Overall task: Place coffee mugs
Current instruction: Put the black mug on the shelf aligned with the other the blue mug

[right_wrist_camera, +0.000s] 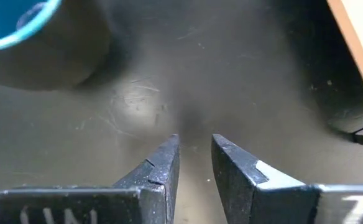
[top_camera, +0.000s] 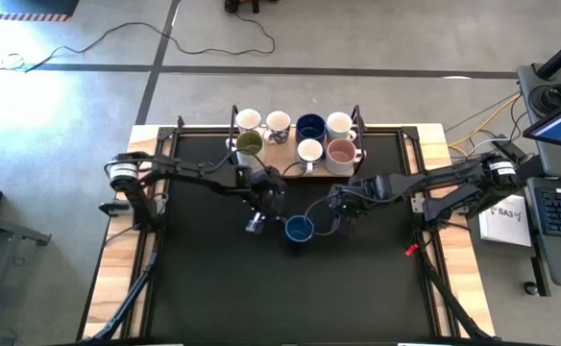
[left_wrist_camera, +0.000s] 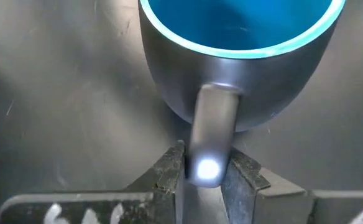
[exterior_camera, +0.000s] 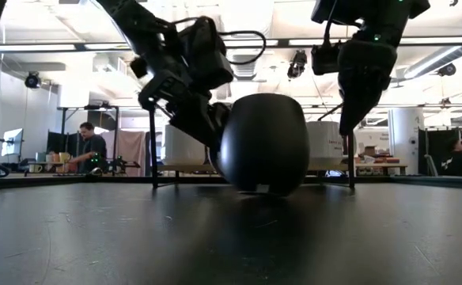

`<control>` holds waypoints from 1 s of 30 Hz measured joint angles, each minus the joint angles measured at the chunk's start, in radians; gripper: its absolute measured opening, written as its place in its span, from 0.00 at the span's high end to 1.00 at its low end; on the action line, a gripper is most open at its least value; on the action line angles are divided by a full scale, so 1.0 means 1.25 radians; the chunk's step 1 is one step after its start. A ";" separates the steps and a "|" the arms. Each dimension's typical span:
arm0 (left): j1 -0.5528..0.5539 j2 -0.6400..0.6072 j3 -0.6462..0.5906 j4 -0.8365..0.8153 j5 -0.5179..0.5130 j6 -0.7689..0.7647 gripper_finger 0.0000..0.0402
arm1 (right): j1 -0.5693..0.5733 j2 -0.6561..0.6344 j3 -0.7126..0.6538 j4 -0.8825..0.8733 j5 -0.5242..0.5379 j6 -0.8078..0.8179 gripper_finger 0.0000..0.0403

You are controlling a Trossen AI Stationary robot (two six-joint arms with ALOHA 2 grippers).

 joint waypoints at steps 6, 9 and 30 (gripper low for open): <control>-0.021 -0.050 -0.001 -0.082 -0.085 -0.049 0.86 | -0.018 0.000 0.000 -0.002 0.001 -0.033 0.79; -0.023 -0.070 -0.012 -0.123 -0.103 -0.127 0.86 | -0.022 -0.014 0.000 -0.023 0.001 -0.069 0.79; -0.182 -0.247 -0.119 -0.085 -0.532 -0.482 0.87 | -0.044 -0.257 -0.289 0.324 0.044 -0.173 0.79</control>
